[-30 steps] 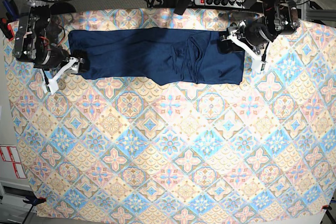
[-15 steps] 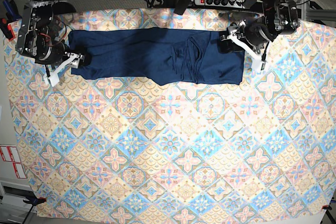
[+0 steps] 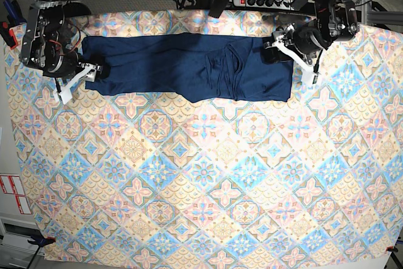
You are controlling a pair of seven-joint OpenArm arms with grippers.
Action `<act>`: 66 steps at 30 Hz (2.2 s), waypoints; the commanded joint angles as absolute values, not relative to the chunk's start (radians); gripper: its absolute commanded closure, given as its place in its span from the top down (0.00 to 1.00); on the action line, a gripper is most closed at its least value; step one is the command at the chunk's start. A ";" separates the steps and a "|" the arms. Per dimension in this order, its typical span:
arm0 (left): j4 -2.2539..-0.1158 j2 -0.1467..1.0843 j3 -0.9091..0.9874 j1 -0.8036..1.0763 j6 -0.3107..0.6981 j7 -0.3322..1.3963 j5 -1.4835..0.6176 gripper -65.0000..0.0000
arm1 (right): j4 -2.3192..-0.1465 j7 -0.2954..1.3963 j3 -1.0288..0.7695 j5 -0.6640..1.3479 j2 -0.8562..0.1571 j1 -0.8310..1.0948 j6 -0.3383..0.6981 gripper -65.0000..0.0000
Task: Fold the T-shirt properly
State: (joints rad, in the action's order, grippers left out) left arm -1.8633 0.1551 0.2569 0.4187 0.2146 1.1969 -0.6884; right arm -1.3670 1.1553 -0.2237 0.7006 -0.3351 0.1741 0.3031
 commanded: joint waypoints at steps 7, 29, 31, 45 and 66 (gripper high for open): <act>-1.877 0.160 0.259 0.417 0.220 1.190 -0.705 0.36 | -1.382 1.179 -0.176 0.696 -0.340 0.182 0.303 0.70; -1.877 0.160 0.259 0.404 0.222 1.188 -0.705 0.36 | -1.371 1.162 -0.136 0.791 -0.314 0.177 0.303 0.04; -1.877 0.160 0.259 0.401 0.222 1.188 -0.704 0.36 | -1.371 1.162 -0.170 0.791 -0.311 0.177 0.303 0.02; -1.877 0.159 0.260 0.380 0.222 1.187 -0.780 0.36 | -1.374 1.165 -0.225 0.791 -0.300 0.051 0.303 0.00; -1.877 0.170 0.266 0.384 0.217 1.188 -0.915 0.35 | -1.561 1.168 -0.087 0.931 -0.263 0.111 0.303 0.00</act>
State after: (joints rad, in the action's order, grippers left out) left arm -1.8633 0.1631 0.2626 0.3855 0.2142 1.1965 -0.8974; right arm -1.5372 1.1912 -0.0837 0.8898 -0.2577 0.1364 0.2905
